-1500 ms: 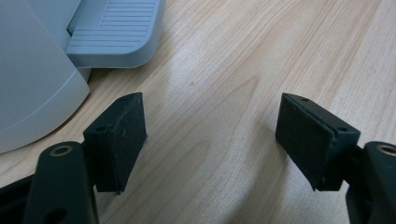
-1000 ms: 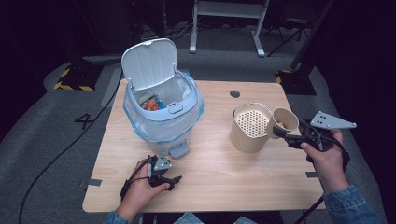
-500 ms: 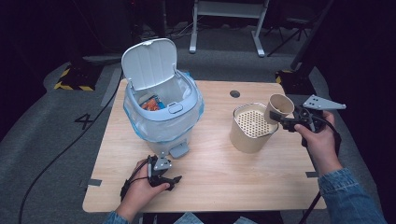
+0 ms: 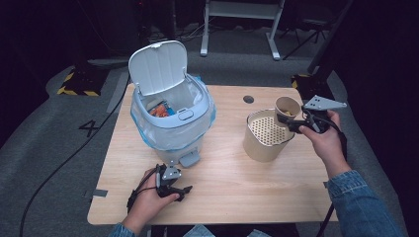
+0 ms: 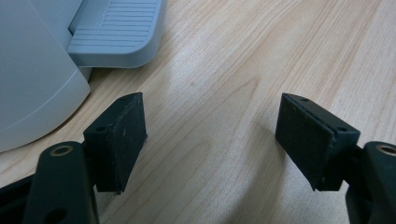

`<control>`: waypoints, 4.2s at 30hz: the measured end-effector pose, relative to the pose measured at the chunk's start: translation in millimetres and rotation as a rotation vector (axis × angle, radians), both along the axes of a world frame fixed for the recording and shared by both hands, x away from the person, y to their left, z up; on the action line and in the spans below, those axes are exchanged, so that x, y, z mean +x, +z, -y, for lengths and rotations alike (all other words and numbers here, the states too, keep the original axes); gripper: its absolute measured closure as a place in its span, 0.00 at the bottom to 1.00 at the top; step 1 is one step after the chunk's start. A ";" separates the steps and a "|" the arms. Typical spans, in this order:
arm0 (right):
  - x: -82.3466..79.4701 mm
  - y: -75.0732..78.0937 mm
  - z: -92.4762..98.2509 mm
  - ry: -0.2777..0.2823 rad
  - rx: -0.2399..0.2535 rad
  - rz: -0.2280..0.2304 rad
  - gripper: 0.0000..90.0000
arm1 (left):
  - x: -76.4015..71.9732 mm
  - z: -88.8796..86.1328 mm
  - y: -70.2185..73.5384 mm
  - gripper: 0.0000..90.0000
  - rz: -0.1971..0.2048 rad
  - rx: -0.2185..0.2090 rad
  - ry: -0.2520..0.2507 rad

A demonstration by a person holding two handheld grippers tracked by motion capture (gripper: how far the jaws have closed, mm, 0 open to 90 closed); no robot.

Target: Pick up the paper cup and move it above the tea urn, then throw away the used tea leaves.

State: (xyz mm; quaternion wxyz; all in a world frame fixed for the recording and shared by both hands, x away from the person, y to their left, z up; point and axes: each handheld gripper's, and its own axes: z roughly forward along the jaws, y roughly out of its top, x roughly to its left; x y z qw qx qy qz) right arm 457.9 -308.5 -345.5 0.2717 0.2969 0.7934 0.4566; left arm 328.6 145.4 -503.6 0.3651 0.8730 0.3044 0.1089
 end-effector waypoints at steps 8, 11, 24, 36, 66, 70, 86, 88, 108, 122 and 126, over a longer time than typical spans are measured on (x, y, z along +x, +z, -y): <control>-0.5 2.1 -2.3 -0.003 -0.117 0.054 0.38 | 0.3 -0.5 0.0 0.28 -0.006 -0.006 0.002; -0.5 1.9 -2.6 -0.005 -0.161 0.075 0.39 | 0.4 -0.6 0.0 0.28 -0.007 -0.008 0.003; -4.2 9.5 -15.1 0.001 -0.496 0.232 0.39 | 0.2 -0.3 0.0 0.28 -0.004 -0.004 0.002; -9.9 13.7 -22.2 0.029 -0.851 0.437 0.40 | 0.1 -0.1 -0.1 0.28 -0.003 -0.005 0.002; -23.9 -5.4 -43.7 0.146 -1.601 0.845 0.40 | 0.1 -0.1 0.0 0.28 -0.001 -0.003 0.001; -25.2 -8.8 -47.0 0.160 -1.681 0.892 0.40 | 0.1 -0.1 0.0 0.28 -0.001 -0.002 0.001; -31.7 -19.8 -59.5 0.182 -1.921 1.029 0.40 | 0.0 0.0 0.0 0.28 0.000 -0.001 0.001; -32.0 -19.5 -60.3 0.183 -1.926 1.036 0.40 | 0.0 0.0 0.0 0.28 0.000 0.000 0.000; -23.1 13.8 -40.9 0.094 -1.185 0.722 0.37 | -0.1 0.1 0.0 0.28 0.001 0.001 0.001; -9.4 30.8 2.6 0.008 -0.253 0.196 0.36 | 0.0 0.0 0.0 0.28 0.000 0.000 0.000; -7.2 29.8 11.7 0.005 -0.020 0.045 0.35 | 0.0 0.0 0.0 0.28 0.000 0.001 0.000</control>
